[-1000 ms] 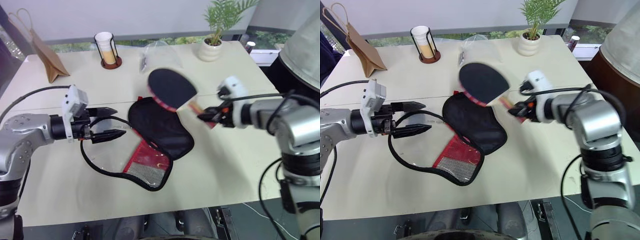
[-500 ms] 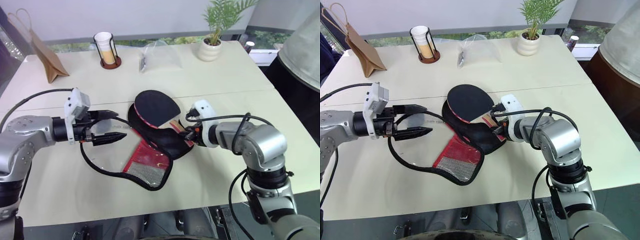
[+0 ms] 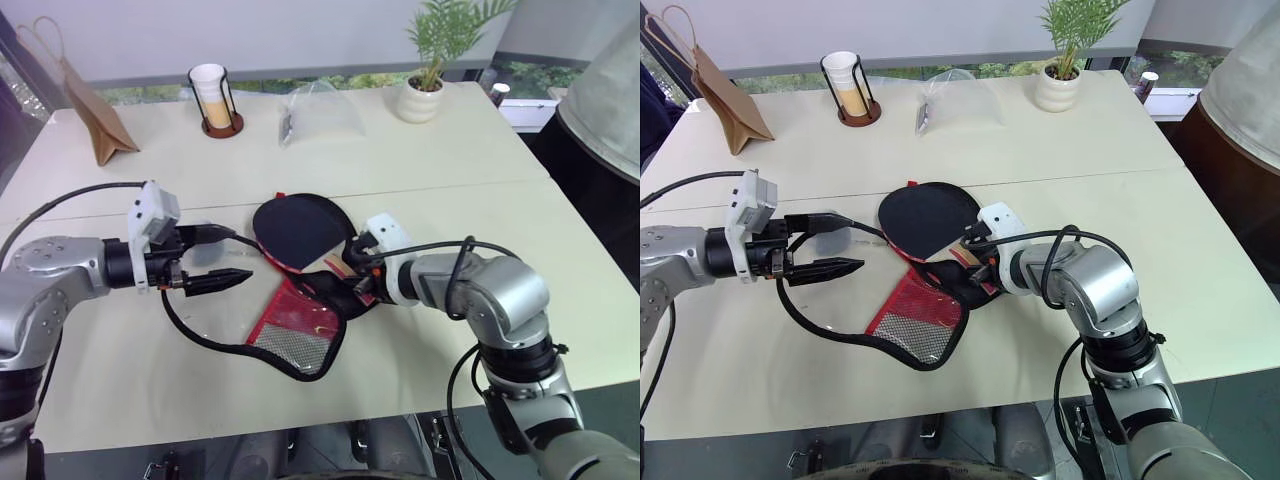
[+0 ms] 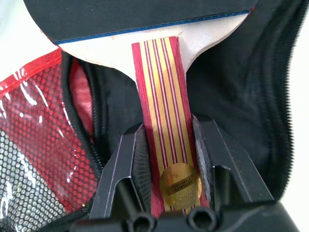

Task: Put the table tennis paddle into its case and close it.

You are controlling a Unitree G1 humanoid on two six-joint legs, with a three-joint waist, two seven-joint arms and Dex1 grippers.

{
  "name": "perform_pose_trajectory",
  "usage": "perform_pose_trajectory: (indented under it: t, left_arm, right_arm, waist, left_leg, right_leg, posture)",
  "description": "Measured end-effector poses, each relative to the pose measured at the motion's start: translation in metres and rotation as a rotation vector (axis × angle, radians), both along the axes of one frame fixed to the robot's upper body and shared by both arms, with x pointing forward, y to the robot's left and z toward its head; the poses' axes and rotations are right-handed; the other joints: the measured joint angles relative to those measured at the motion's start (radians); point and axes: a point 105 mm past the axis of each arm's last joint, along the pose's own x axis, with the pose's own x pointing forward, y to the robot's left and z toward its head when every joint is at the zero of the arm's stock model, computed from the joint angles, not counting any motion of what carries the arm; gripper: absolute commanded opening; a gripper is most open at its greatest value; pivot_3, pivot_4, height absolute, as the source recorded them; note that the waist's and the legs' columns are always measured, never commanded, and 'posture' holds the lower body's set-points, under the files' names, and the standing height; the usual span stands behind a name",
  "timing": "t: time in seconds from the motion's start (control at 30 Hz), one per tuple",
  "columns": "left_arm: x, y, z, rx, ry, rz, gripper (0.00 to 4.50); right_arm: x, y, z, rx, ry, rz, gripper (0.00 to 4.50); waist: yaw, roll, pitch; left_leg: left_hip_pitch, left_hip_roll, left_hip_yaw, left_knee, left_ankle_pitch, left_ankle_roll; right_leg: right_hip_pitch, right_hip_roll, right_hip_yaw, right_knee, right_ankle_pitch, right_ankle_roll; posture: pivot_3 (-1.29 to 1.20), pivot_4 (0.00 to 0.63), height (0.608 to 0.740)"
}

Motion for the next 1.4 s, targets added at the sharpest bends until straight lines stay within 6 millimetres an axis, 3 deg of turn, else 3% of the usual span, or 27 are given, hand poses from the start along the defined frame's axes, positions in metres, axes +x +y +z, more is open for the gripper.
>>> perform_pose_trajectory:
  t: [0.63,0.87,0.9,0.97,1.1,1.23,1.4]
  left_arm:
    - [-0.002,0.002,-0.002,-0.010,-0.002,0.029,4.50]
    - [-0.001,0.002,-0.002,-0.010,-0.003,0.031,4.50]
    - [-0.002,0.002,-0.002,-0.010,-0.001,0.031,4.50]
    - [-0.004,0.006,-0.005,0.002,0.015,0.033,4.50]
    - [-0.008,0.027,-0.007,0.066,0.034,0.064,4.50]
    - [-0.016,0.073,-0.006,0.190,0.058,0.153,4.50]
    - [-0.027,0.116,-0.015,0.286,0.103,0.229,4.50]
  right_arm:
    - [0.008,-0.007,0.000,-0.046,-0.008,-0.012,0.84]
    - [0.010,-0.002,0.003,-0.023,-0.029,0.001,4.21]
    - [0.010,-0.001,0.004,-0.021,-0.031,0.003,4.44]
    - [0.011,0.001,0.008,-0.012,-0.044,0.016,4.44]
    - [0.010,0.005,0.030,0.066,-0.092,0.110,4.44]
    - [-0.002,0.000,0.064,0.132,-0.200,0.286,4.44]
    - [-0.007,-0.010,0.081,0.138,-0.271,0.405,4.44]
  waist:
    - [0.000,0.000,0.000]
    - [0.000,0.000,0.000]
    - [0.000,0.000,0.000]
    - [-0.001,0.000,0.000]
    - [-0.003,0.000,0.000]
    - [-0.003,0.000,0.000]
    - [-0.001,0.000,0.000]
  left_leg:
    - [0.000,0.000,0.000,0.000,0.000,0.000]
    - [0.000,0.000,0.000,0.000,0.000,0.000]
    - [0.000,0.000,0.000,0.000,0.000,0.000]
    - [0.000,0.000,0.000,0.000,0.000,0.000]
    - [0.001,0.000,0.000,-0.001,0.000,0.000]
    - [0.002,0.000,0.001,-0.002,0.000,0.000]
    - [0.002,0.001,0.001,-0.002,0.000,0.000]
  right_leg:
    - [0.000,0.000,0.000,0.000,0.000,0.000]
    - [0.000,0.000,0.000,0.000,0.000,0.000]
    - [0.000,0.000,0.000,0.000,0.000,0.000]
    - [0.000,0.000,0.000,0.000,0.000,0.000]
    - [0.000,0.001,0.000,0.000,0.000,0.000]
    - [0.001,0.000,-0.001,-0.002,0.000,0.000]
    - [0.001,-0.002,-0.001,-0.002,-0.002,-0.002]
  posture:
    - [0.00,0.150,0.734]
    - [0.00,0.150,0.734]
    - [0.00,0.150,0.734]
    - [0.00,0.150,0.734]
    - [0.00,0.150,0.734]
    - [0.00,0.150,0.734]
    - [0.00,0.150,0.734]
